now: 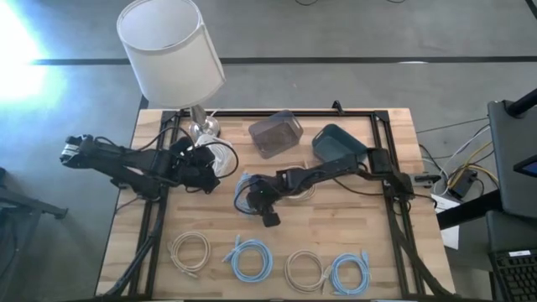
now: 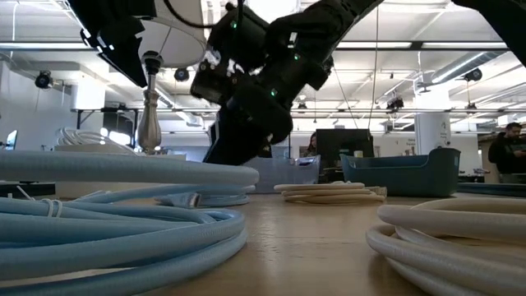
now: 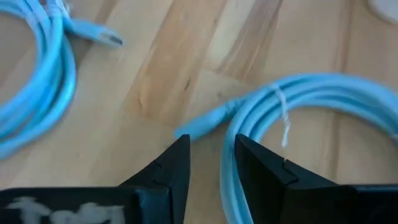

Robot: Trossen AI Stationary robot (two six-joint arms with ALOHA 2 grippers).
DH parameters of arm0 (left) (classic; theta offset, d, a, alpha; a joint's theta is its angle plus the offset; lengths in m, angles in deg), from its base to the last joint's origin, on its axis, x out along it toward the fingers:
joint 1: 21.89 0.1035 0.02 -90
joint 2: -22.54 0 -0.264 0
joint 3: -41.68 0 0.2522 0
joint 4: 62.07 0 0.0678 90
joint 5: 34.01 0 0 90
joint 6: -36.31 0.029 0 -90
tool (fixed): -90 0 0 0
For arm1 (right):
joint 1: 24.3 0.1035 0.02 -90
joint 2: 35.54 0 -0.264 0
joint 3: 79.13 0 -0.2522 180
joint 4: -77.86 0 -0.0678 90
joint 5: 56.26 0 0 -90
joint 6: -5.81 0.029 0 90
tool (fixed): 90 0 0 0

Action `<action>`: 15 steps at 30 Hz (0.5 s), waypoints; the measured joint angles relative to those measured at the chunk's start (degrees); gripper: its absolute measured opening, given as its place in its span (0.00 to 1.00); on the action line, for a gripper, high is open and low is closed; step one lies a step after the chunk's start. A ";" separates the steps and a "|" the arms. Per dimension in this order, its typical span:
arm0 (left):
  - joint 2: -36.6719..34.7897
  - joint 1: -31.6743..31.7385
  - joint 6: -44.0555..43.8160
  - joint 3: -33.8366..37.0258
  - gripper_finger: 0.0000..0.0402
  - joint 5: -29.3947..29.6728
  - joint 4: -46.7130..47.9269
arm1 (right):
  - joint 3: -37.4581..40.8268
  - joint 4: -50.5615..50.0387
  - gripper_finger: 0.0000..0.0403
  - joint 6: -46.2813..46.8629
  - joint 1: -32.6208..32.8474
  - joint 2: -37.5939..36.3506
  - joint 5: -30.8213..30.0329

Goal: Sort HDMI cables
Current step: Put the top left light blue HDMI cable into the black bin

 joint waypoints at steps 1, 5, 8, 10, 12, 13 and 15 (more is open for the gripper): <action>0.00 0.00 -0.02 -0.02 0.39 0.02 -0.04 | -0.19 -0.07 0.31 -0.20 0.05 -0.18 -0.57; 0.00 0.00 -0.02 -0.01 0.39 0.02 -0.04 | -0.16 -0.72 0.35 -1.07 -0.04 0.33 -1.33; -0.02 0.00 -0.02 0.00 0.39 0.02 -0.04 | 0.00 -1.52 0.39 -1.31 -0.05 1.49 -1.35; -0.02 0.00 -0.03 -0.01 0.39 0.02 -0.04 | -0.01 -1.27 0.41 -1.40 -0.02 2.03 -1.45; -0.02 0.00 -0.04 0.00 0.39 0.02 -0.04 | -0.14 -0.49 0.43 -1.80 0.02 2.89 -3.24; -0.02 0.00 -0.04 0.00 0.39 0.02 -0.05 | -0.22 -0.40 0.43 -1.88 0.07 3.14 -4.42; -0.02 0.00 -0.04 -0.02 0.39 0.02 -0.06 | -0.22 -0.46 0.43 -1.93 0.11 3.27 -5.04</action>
